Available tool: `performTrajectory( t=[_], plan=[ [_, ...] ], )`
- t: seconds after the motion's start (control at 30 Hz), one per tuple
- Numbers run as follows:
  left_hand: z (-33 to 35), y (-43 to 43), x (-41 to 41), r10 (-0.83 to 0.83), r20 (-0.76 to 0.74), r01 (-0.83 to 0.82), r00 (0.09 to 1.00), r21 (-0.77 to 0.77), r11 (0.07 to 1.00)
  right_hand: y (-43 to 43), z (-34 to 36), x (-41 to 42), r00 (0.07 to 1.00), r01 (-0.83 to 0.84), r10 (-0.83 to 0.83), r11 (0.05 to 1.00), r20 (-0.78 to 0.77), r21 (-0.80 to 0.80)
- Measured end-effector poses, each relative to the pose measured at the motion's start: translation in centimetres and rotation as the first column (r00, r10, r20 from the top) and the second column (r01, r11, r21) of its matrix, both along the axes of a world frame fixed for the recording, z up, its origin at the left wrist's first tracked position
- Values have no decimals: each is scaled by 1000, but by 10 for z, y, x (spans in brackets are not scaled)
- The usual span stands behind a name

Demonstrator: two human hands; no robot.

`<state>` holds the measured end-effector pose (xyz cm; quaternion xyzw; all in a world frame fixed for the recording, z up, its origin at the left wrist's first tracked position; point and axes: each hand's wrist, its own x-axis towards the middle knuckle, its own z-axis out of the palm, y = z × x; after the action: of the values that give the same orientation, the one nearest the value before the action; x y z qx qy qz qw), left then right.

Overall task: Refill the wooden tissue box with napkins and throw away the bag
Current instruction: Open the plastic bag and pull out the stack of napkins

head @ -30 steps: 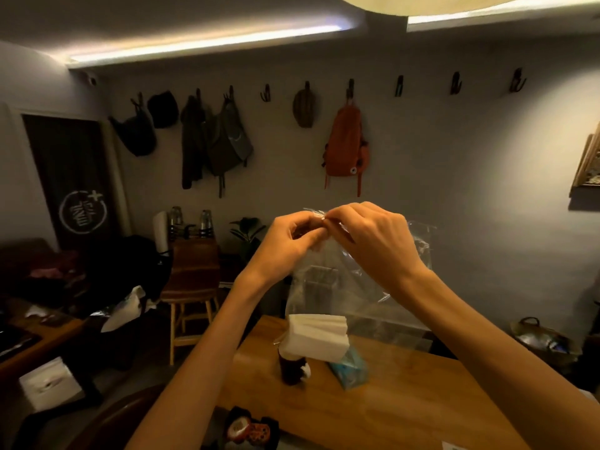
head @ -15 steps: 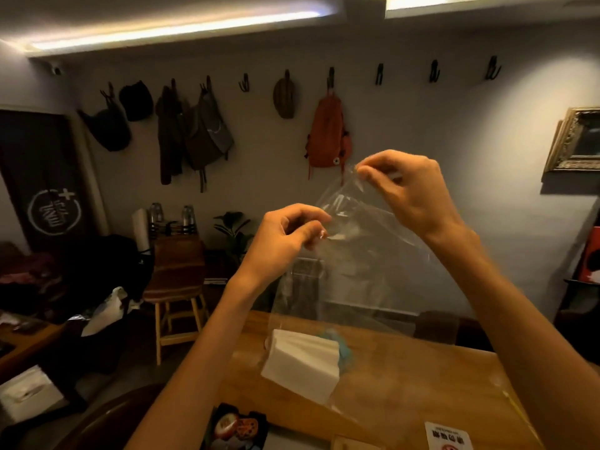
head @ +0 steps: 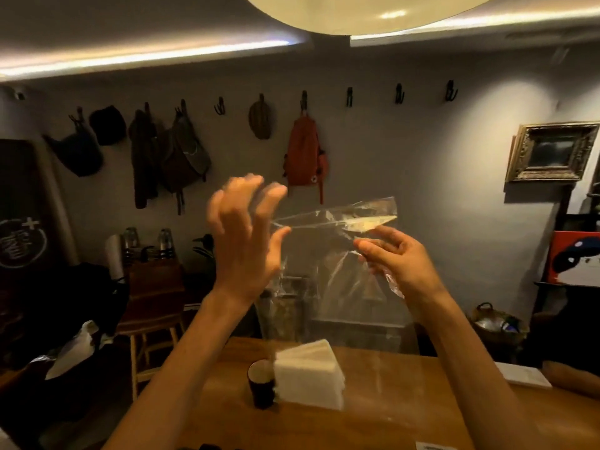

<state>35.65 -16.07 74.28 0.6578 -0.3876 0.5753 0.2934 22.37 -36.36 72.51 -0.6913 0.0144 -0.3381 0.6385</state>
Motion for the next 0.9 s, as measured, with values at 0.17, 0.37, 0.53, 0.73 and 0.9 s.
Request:
performTrajectory(
  t=[0.17, 0.37, 0.53, 0.73, 0.9],
  plan=[
    [11, -6, 35, 42, 88, -78, 995, 465, 882, 16, 14, 7, 1000, 3, -4, 963, -4, -270],
    [21, -22, 46, 7, 41, -32, 999, 644, 765, 7, 14, -8, 999, -14, 1, 960, -46, -280],
    [37, -36, 41, -114, 91, 19, 989, 695, 718, -4, 8, -21, 998, 5, -18, 975, -55, -224],
    [82, -27, 31, -89, -444, 366, 892, 591, 719, -4, -2, -26, 997, 50, -63, 972, -50, -230],
    [82, -52, -7, -192, -131, 229, 973, 689, 688, 8, 3, -24, 999, 29, -35, 971, -20, -236]
  ],
)
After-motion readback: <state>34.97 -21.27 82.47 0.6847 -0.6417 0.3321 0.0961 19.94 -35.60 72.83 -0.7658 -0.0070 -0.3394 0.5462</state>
